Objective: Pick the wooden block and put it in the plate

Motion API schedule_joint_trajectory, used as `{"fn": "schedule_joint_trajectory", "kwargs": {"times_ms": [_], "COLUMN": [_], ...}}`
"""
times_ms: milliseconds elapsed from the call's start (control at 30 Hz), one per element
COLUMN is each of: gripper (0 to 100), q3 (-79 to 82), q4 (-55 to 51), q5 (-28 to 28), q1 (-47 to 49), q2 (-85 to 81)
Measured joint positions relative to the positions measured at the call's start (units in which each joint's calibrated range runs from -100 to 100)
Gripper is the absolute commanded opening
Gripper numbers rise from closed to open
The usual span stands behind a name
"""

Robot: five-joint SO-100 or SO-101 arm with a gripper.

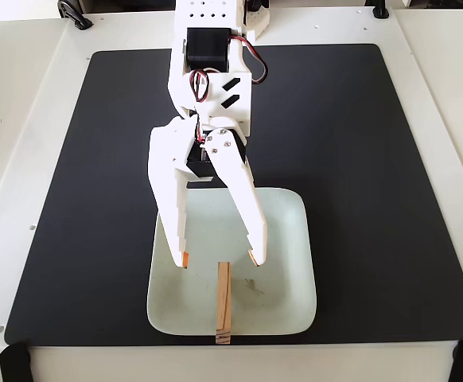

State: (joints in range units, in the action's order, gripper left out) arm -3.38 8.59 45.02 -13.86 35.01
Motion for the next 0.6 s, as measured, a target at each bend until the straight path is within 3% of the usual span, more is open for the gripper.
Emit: {"fn": "schedule_joint_trajectory", "kwargs": {"times_ms": [467, 600], "gripper": [28, 10], "q3": [0.0, 0.0], "q4": [0.0, 0.0], "q5": [0.0, 0.0], "q1": [-0.9, -0.9], "q2": [0.0, 0.0]}}
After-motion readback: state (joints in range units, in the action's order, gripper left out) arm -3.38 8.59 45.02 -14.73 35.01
